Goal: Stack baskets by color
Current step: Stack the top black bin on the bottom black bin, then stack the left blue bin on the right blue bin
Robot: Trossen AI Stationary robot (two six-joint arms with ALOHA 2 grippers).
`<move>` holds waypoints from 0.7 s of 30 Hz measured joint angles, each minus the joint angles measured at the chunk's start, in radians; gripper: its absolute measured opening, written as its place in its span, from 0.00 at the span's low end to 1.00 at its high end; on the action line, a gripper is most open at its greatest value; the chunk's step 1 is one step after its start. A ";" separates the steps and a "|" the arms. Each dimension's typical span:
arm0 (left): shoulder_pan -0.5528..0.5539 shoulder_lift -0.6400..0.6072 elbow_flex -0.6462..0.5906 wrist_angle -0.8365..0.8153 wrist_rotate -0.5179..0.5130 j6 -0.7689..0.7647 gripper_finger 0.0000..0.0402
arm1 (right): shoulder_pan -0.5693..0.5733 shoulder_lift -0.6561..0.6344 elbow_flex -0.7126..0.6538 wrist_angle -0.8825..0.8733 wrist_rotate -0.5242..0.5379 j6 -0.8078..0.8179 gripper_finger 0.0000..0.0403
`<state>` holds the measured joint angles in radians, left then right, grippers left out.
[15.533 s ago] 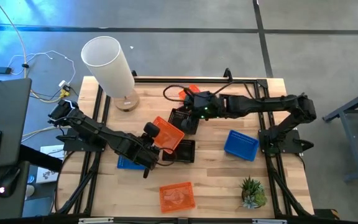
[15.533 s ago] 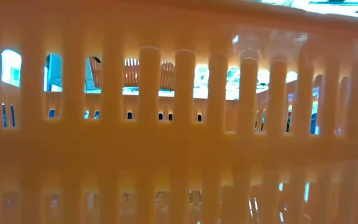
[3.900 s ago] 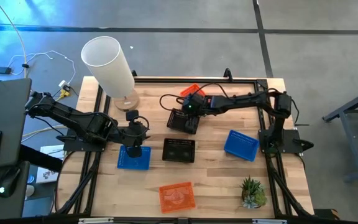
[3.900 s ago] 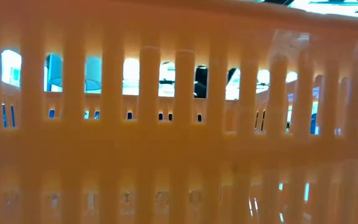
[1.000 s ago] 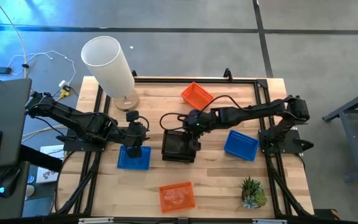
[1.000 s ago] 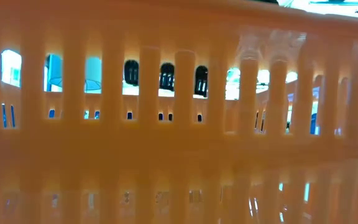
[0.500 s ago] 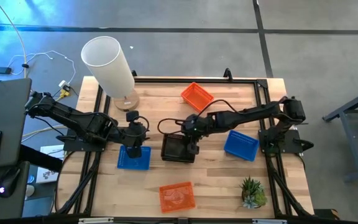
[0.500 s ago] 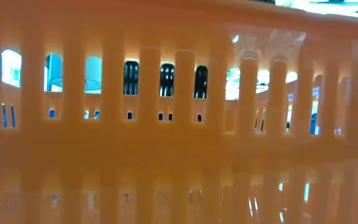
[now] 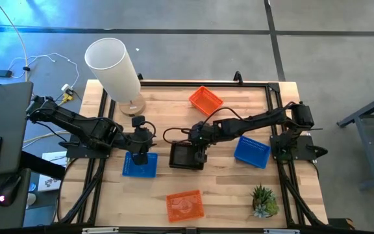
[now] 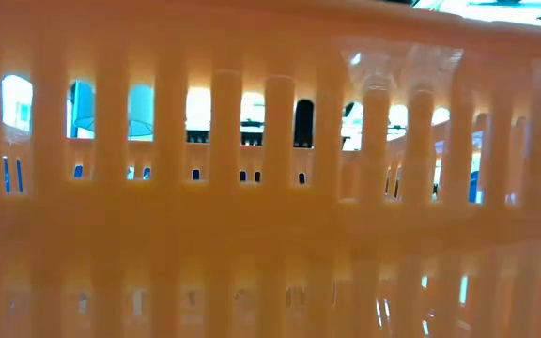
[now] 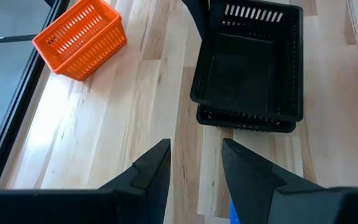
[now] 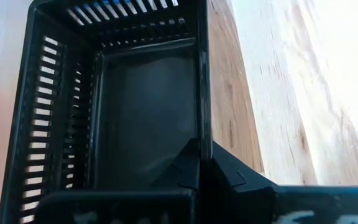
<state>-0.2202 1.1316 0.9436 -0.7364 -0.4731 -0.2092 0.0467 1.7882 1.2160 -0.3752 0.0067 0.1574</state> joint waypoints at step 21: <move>-0.001 0.000 0.000 -0.045 -0.001 0.000 0.33 | 0.000 -0.024 0.003 -0.008 0.054 0.029 0.33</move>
<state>-0.2207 1.1316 0.9436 -0.7815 -0.4737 -0.2090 0.0463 1.7638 1.2188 -0.3829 0.0609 0.1866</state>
